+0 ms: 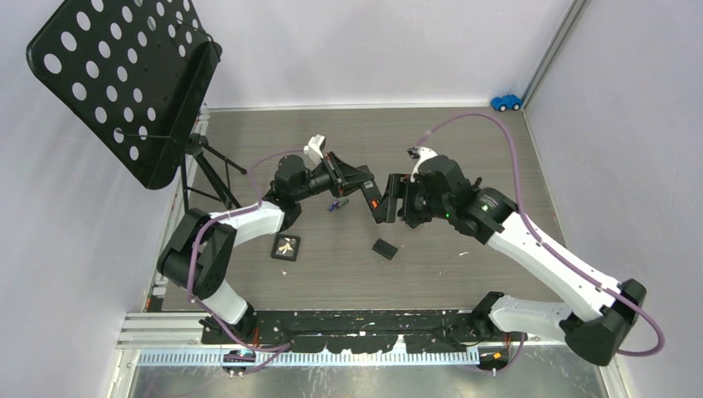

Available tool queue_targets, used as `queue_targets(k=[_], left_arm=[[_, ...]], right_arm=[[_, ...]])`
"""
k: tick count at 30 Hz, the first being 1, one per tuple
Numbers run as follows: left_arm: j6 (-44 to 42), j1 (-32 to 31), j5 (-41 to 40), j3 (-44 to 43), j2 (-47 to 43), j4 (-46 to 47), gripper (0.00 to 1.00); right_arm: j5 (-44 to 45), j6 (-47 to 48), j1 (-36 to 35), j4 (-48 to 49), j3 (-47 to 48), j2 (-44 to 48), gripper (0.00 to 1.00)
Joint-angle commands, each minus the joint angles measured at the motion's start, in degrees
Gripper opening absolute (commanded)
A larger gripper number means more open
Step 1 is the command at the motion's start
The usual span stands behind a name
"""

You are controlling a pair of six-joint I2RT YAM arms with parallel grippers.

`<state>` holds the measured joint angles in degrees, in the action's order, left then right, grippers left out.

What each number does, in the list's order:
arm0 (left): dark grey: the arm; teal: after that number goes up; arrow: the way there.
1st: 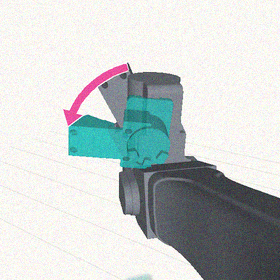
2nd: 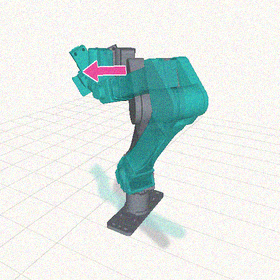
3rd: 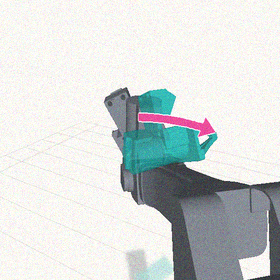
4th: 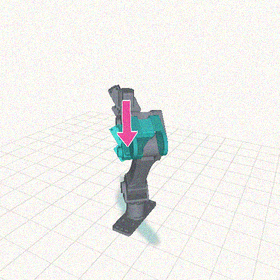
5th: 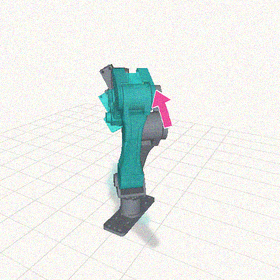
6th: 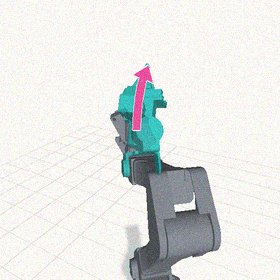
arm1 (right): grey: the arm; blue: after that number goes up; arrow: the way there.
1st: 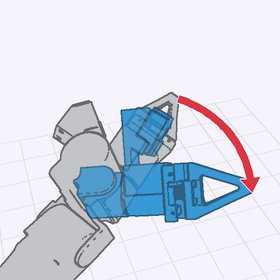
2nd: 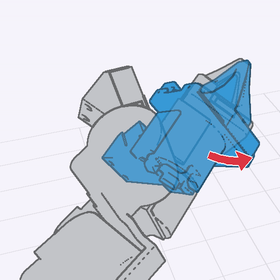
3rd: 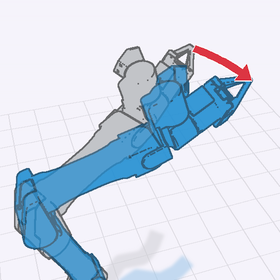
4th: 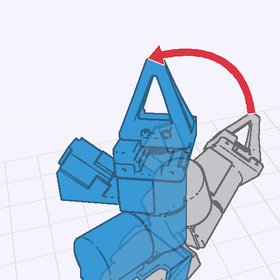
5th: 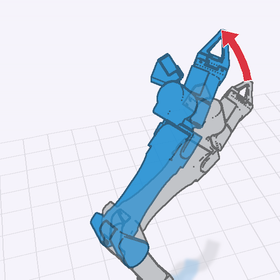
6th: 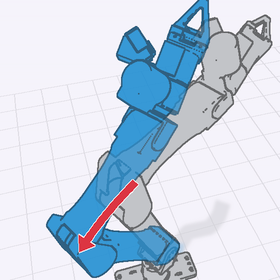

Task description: Load the batteries into the remote control

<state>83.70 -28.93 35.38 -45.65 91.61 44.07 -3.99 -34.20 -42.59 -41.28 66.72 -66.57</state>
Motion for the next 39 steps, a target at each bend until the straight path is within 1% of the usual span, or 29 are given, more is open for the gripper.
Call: queue_targets(k=[1,5,7,9,12,16,21,24,28,31,39], left_arm=[[6.2,-0.2,0.5,-1.6,-2.5,4.8,0.0],[12.9,-0.2,-2.1,-0.7,-2.7,7.7,0.0],[15.5,-0.5,-4.3,-0.2,-2.9,9.0,0.0],[17.2,-2.3,-6.5,-0.5,-2.8,8.9,0.0],[18.6,-4.2,-7.1,-2.4,-1.7,9.5,0.0],[20.1,-4.6,-8.1,-2.3,-0.5,11.4,0.0],[21.4,-5.2,-9.1,-2.1,0.3,13.0,0.0],[22.0,-5.3,-10.2,-1.7,0.2,13.2,0.0],[23.3,-5.3,-11.3,-1.4,0.2,13.5,0.0],[24.3,-5.4,-11.5,-1.3,0.2,13.8,0.0],[25.1,-5.7,-11.2,-1.3,0.0,14.1,0.0]], right_arm=[[6.3,-10.5,-0.2,12.1,-5.0,7.1,0.77],[9.7,-20.1,-0.2,23.4,-13.5,15.0,0.83],[10.9,-25.1,-0.2,28.7,-17.8,18.6,0.84],[12.7,-29.2,-0.2,32.9,-21.6,22.0,0.84],[15.4,-32.5,-0.2,37.2,-26.0,26.3,0.85],[17.5,-33.7,-0.2,38.3,-27.7,29.2,0.85],[18.0,-36.0,-0.2,38.4,-28.9,30.5,0.84],[17.7,-37.4,-0.2,39.2,-30.0,30.5,0.82],[16.2,-38.0,-0.2,40.9,-31.8,30.4,0.81],[15.5,-39.2,-0.2,44.4,-32.9,30.0,0.8],[15.0,-40.8,-0.2,44.1,-31.7,27.1,0.73]])
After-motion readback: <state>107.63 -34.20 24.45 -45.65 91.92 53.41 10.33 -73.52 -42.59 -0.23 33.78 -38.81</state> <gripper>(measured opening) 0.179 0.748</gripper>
